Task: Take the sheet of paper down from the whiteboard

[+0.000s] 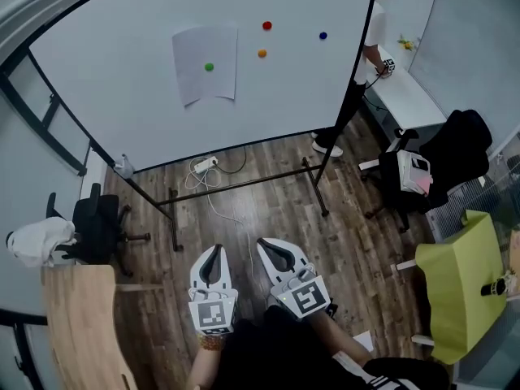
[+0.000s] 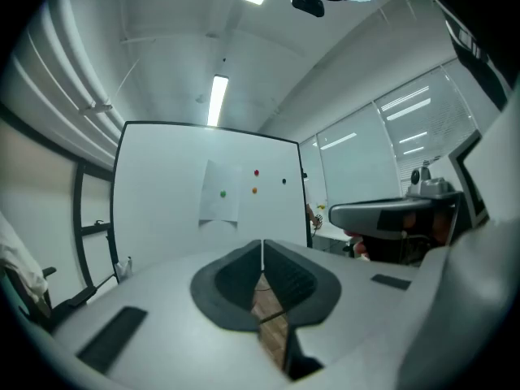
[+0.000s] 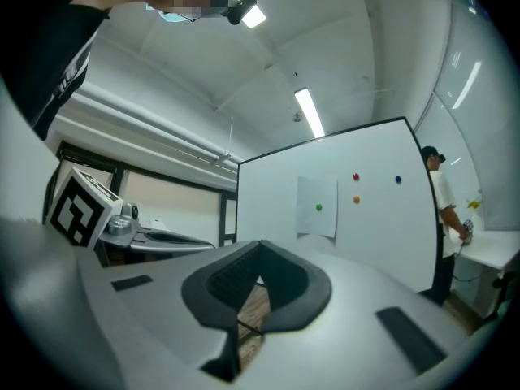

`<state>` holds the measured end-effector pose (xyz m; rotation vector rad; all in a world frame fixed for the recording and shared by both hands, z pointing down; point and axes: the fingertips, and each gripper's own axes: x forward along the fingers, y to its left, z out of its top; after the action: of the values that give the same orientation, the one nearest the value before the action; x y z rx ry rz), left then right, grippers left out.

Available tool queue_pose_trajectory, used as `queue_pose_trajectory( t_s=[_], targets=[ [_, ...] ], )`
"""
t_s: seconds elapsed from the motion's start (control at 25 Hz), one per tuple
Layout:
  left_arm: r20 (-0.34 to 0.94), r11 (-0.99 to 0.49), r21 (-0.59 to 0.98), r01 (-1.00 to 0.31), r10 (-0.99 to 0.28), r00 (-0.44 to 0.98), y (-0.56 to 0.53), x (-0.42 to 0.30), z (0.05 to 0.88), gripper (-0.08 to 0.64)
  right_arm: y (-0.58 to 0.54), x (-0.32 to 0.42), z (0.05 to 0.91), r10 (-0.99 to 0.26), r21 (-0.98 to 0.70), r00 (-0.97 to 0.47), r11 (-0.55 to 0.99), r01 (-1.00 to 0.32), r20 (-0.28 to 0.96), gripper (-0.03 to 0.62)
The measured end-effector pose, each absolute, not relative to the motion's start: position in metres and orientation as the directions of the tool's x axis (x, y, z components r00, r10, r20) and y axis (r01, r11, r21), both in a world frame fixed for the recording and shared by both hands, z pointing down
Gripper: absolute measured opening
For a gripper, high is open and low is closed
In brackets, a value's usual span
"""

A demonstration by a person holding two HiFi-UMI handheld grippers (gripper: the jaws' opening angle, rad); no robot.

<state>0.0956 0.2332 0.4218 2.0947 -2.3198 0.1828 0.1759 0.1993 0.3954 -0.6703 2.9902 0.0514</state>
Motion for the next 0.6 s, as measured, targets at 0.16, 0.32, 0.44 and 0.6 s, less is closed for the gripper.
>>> queue_pose_trajectory(
  t_s=[0.16,0.32,0.44,0.6],
  targets=[
    [0.109,0.117,-0.09,-0.989,-0.986,-0.126,0.218,0.094,0.427,0.018,0.184,0.169,0.399,-0.377,0.027,-0.922,0.924,-0.381,-0.091,-0.003],
    [0.118,0.142,-0.08,-0.987,-0.982,-0.151,0.205,0.081,0.431,0.018,0.169,0.161,0.411,-0.366,-0.068,-0.929,0.929,-0.362,-0.051,-0.002],
    [0.123,0.146,-0.074,-0.987,-0.98,-0.154,0.193,0.067,0.436,0.018,0.15,0.148,0.417,-0.377,-0.063,-0.926,0.925,-0.375,-0.031,-0.003],
    [0.121,0.136,-0.045,-0.99,-0.983,-0.141,0.173,0.05,0.444,0.018,0.126,0.136,0.422,-0.414,-0.048,-0.91,0.909,-0.414,0.018,-0.002]
  ],
)
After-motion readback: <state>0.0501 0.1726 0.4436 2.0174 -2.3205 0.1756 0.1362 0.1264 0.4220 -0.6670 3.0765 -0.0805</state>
